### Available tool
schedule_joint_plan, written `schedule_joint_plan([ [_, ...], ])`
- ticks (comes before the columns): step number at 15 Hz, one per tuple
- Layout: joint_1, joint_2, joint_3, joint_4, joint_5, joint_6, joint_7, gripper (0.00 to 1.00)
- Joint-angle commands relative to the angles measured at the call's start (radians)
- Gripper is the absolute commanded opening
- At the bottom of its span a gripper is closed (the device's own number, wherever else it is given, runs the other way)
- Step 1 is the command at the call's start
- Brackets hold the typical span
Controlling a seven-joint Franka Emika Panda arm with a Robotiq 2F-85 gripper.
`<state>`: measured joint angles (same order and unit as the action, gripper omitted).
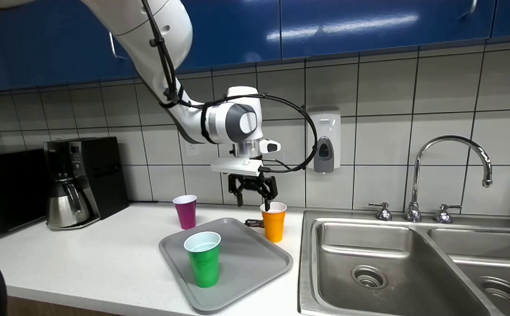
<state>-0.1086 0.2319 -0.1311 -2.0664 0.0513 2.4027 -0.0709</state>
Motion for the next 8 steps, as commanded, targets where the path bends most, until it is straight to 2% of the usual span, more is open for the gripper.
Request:
schedule_joint_plan([
  [1,-0.030,0.064,-0.002,0.100,-0.006,-0.036,-0.002,1.00],
  [8,-0.073,0.136,-0.027,0.208,-0.005,-0.038,0.015,1.00],
])
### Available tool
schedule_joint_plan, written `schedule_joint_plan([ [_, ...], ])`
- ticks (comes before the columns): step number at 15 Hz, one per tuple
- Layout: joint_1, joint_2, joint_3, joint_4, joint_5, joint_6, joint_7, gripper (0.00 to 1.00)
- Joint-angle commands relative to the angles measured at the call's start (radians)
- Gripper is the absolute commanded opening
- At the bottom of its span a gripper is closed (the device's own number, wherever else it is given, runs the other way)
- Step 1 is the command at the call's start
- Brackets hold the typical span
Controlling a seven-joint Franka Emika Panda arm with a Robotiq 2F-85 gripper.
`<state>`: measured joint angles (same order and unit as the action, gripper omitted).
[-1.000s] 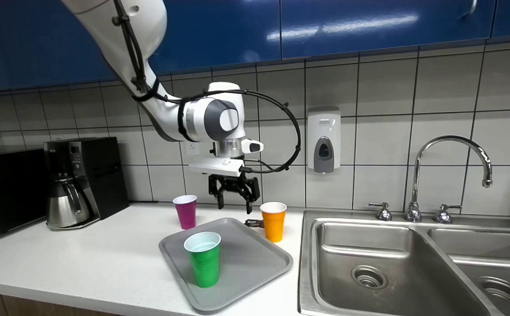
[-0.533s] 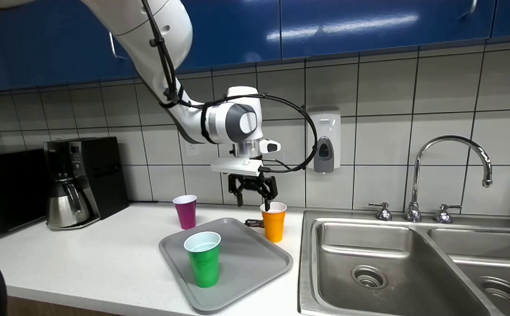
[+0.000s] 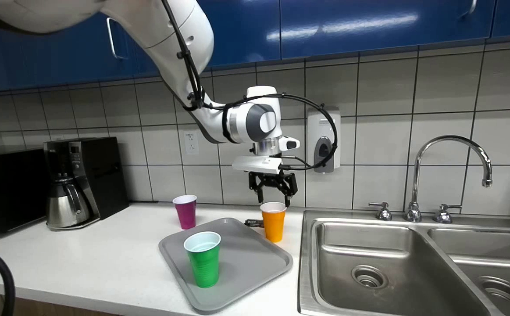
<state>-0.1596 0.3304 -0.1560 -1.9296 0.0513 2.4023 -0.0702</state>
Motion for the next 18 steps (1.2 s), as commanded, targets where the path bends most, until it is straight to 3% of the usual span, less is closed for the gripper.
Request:
schedule_joint_plan([
  [1,-0.027,0.046,-0.005,0.082,-0.004,-0.037,0.017,1.00],
  [18,-0.042,0.191,-0.009,0.218,0.004,-0.011,0.079,1.00],
])
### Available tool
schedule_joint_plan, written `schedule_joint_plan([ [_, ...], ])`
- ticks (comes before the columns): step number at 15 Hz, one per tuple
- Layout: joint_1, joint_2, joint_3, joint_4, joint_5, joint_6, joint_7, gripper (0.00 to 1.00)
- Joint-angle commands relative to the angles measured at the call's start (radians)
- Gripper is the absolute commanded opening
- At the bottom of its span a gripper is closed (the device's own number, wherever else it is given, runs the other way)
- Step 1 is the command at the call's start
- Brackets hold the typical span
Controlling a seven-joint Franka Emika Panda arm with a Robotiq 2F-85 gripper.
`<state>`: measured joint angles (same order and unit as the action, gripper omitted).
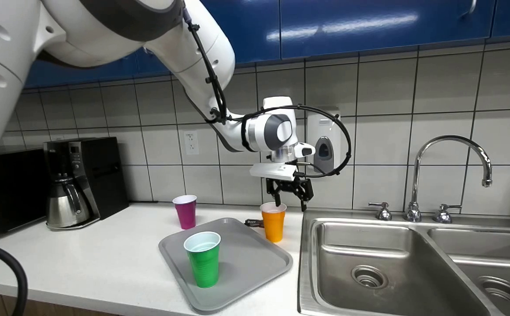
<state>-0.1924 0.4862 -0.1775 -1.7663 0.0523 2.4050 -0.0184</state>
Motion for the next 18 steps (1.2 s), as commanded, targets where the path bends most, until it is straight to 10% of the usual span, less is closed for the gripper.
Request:
schedule_joint_plan([
  [1,-0.011,0.044,0.017,0.063,0.008,-0.021,0.027,1.00],
  [18,0.007,0.129,0.041,0.124,0.001,-0.030,0.038,1.00],
])
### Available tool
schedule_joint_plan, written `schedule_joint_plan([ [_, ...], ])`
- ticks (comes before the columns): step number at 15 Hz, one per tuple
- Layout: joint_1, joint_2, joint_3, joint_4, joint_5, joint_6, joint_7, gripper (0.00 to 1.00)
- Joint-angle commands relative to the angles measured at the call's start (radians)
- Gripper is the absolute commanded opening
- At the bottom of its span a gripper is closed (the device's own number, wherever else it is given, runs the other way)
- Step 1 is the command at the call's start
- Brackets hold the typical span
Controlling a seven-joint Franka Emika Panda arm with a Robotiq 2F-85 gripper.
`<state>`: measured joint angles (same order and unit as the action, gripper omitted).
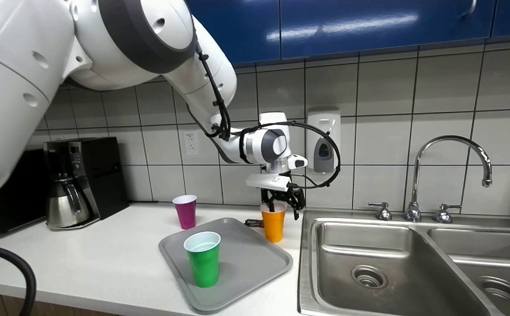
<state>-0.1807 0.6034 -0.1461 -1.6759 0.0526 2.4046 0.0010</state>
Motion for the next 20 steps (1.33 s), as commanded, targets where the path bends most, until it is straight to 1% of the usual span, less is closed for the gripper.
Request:
schedule_joint_plan([
  [1,-0.005,0.011,0.012,0.033,0.001,-0.029,0.016,1.00],
  [2,-0.006,0.007,0.016,0.028,0.002,-0.026,0.010,0.93],
  [3,-0.005,0.004,0.017,0.027,0.001,-0.025,0.009,0.74],
  [4,-0.004,0.004,0.018,0.028,0.001,-0.025,0.009,0.69],
  [5,-0.004,0.003,0.018,0.027,0.001,-0.024,0.010,0.68],
  [9,-0.004,0.002,0.020,0.024,0.001,-0.022,0.009,0.35],
  [13,-0.005,-0.001,0.019,0.019,0.000,-0.020,0.009,0.06],
  [14,-0.006,-0.002,0.019,0.018,0.001,-0.019,0.009,0.01],
  [20,-0.015,-0.010,0.020,0.012,0.009,-0.018,0.005,0.00],
])
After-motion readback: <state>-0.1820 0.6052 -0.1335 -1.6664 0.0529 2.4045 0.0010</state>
